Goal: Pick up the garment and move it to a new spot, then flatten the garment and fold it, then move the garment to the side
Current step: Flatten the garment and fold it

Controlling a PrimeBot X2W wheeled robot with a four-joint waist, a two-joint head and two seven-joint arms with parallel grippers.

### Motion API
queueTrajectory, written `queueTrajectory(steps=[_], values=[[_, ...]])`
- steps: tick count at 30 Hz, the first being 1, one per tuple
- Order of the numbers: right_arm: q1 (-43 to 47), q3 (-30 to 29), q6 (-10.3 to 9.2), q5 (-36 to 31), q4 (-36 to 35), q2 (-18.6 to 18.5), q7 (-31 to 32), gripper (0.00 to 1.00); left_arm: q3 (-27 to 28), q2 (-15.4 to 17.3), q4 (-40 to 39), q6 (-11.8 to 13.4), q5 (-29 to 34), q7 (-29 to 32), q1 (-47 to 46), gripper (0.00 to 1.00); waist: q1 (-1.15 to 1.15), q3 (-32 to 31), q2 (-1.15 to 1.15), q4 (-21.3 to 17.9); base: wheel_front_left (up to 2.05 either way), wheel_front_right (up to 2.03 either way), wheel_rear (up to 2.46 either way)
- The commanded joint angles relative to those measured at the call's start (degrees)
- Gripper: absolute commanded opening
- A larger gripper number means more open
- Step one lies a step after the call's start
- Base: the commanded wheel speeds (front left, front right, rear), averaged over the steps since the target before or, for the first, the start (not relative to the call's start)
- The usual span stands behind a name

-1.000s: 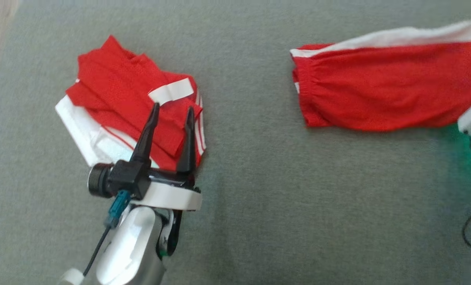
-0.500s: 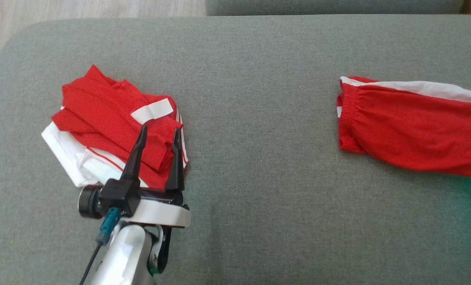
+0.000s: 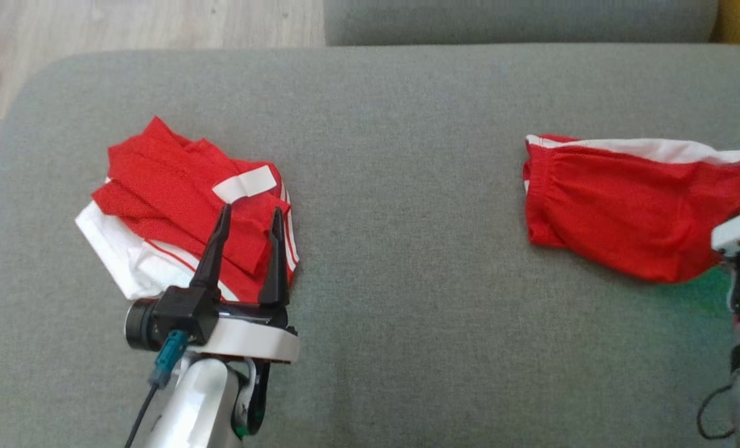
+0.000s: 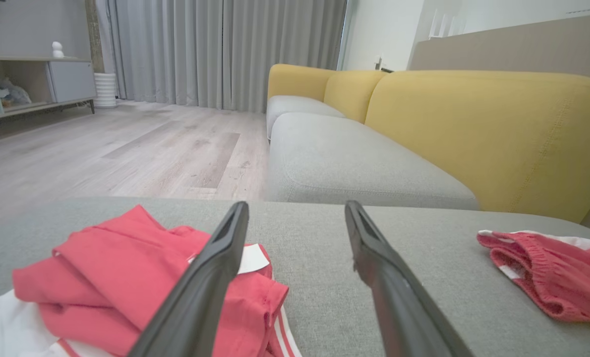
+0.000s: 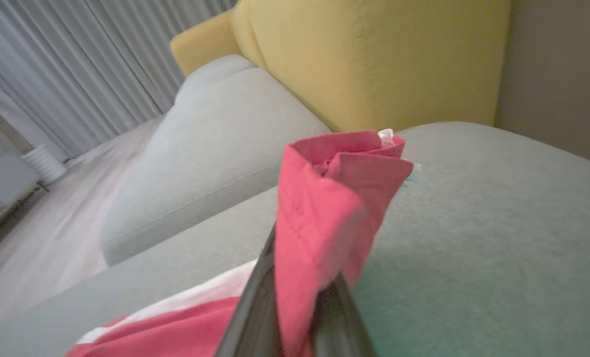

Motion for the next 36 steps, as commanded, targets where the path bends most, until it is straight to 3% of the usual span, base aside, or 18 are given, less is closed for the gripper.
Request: queueTrajectory(steps=[1,14,24,33,34,35,36], values=[[0.4,3.1,-0.04,1.9,-3.6,-0.2,-0.4,0.00,1.3,0.4,-1.5,0.0,-0.2,-0.3,-0.4,1.00,0.00,-1.5,0.00,0.7,0.00,0.00,0.00],[3.8,19.2,-0.04,13.4,-12.0,0.2,-0.6,0.00,-0.2,0.4,0.0,0.2,-0.1,-0.3,1.1,1.00,0.00,-4.3,0.00,5.8,0.00,0.00,0.00],[4.8,29.7,-0.04,14.0,-6.7,-1.4,-0.6,0.00,1.0,0.4,-0.2,0.2,-0.1,-0.3,1.2,1.00,0.00,-3.9,0.00,9.7,0.00,0.00,0.00],[7.2,39.2,-0.04,13.8,-2.9,-4.3,1.3,0.00,2.5,0.4,-1.4,-0.3,0.8,-0.3,1.3,1.00,0.00,-4.2,0.00,9.3,0.00,0.00,0.00],[7.3,40.3,-0.04,13.2,-2.7,-4.8,1.0,0.81,2.6,0.4,-1.4,-0.4,0.8,-0.3,1.3,1.00,0.00,-4.3,0.00,9.0,0.00,0.00,0.00],[7.3,41.1,-0.04,13.3,-2.4,-4.9,1.0,1.00,2.7,0.4,-1.4,-0.4,0.9,-0.3,1.4,1.00,0.00,-4.4,0.00,8.5,0.00,0.00,0.00],[7.3,41.9,-0.04,13.5,-2.2,-5.0,1.1,1.00,2.7,0.4,-1.4,-0.4,0.8,-0.3,1.5,1.00,0.00,-4.5,0.00,8.1,0.00,0.00,0.00]])
